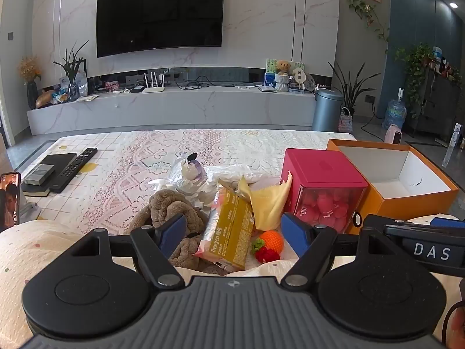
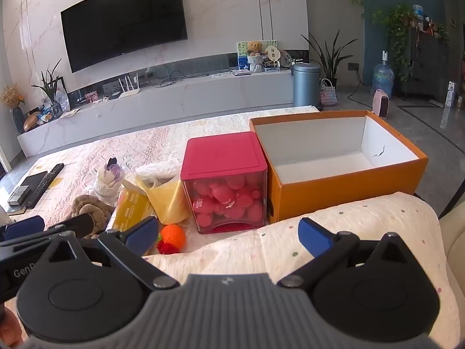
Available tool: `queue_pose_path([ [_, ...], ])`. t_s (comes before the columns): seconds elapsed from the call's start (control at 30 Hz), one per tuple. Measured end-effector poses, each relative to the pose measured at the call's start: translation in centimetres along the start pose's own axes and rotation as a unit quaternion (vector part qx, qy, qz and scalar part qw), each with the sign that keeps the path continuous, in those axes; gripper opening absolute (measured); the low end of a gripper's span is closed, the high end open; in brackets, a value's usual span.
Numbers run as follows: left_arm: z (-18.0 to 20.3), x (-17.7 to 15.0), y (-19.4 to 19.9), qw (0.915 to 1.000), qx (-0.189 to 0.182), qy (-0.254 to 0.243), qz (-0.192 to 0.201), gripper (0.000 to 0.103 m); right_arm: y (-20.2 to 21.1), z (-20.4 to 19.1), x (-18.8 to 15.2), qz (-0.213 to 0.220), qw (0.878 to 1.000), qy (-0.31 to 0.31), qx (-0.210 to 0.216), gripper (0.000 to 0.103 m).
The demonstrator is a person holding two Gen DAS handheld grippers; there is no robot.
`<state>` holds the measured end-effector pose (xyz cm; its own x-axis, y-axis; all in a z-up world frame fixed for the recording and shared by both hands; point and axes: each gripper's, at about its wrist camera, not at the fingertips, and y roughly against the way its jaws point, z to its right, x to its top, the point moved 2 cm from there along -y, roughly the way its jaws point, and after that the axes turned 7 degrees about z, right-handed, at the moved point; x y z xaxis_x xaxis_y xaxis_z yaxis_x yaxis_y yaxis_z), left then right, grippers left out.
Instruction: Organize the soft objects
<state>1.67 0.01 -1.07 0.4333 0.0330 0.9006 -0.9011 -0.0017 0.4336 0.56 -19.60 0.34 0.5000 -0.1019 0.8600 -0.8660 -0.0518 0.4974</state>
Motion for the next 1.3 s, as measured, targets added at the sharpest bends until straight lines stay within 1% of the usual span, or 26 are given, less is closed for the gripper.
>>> queue_pose_path([
  [1.3, 0.05, 0.02, -0.04, 1.0000, 0.000, -0.001, -0.005, 0.088, -0.17, 0.04, -0.06, -0.002, 1.000, -0.001, -0.004, 0.100],
])
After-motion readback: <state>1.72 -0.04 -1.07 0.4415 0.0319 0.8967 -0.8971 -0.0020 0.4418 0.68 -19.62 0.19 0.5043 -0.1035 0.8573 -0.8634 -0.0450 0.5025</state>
